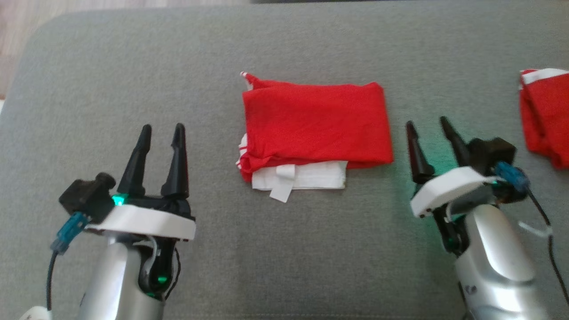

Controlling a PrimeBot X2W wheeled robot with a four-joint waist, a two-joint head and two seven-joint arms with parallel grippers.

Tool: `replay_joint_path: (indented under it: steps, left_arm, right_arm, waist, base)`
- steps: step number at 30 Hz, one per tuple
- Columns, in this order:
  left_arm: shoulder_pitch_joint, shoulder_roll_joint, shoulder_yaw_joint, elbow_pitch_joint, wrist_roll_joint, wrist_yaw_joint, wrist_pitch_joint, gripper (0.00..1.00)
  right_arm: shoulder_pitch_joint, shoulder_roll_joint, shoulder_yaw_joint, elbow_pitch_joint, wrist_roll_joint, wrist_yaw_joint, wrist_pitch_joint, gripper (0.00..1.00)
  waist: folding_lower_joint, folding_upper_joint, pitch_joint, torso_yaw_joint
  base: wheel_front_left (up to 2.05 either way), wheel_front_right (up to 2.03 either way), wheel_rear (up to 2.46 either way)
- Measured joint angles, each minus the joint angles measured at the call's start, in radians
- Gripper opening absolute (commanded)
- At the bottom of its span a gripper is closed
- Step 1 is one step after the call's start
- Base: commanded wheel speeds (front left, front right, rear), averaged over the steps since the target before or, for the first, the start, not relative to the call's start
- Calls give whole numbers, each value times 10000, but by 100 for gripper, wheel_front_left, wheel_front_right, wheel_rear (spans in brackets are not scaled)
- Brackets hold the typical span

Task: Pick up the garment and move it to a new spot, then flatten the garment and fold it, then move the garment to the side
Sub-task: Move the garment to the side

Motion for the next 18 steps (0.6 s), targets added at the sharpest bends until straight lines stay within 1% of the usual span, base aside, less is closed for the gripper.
replay_joint_path:
  steps: [2, 4, 10, 13, 17, 18]
  left_arm:
    - [-102, 0, -109, 2, 0, 0, 0, 100]
    - [-140, -4, -199, 75, 0, 0, 0, 100]
    - [-276, -2, -385, 169, -90, 0, 0, 100]
    - [-282, -4, -499, 198, -146, 0, 0, 100]
    - [-286, -2, -493, 230, -146, 0, 0, 100]
    - [-286, -2, -483, 230, -146, 0, 0, 100]
  right_arm:
    - [-257, -2, 263, 359, 506, 0, 416, 100]
    - [-483, 0, 523, 727, 692, 0, 673, 100]
    - [-1197, -6, 819, 2010, 1509, 0, 1350, 100]
    - [-1542, -31, 997, 2475, 1856, 0, 1517, 100]
    - [-2014, -96, 1572, 2938, 2148, 0, 1705, 100]
    - [-2104, -104, 1728, 3037, 2151, 0, 1724, 64]
  waist:
    - [0, 0, 138, 140]
    - [1, 0, 270, 266]
    - [1, 0, 529, 641]
    - [0, 0, 604, 779]
    - [0, 0, 620, 846]
    - [0, 0, 611, 832]
  base:
    - [0, 0, 0]
    - [0, 0, 0]
    - [0, 0, 0]
    - [0, 0, 0]
    - [0, 0, 0]
    - [0, 0, 0]
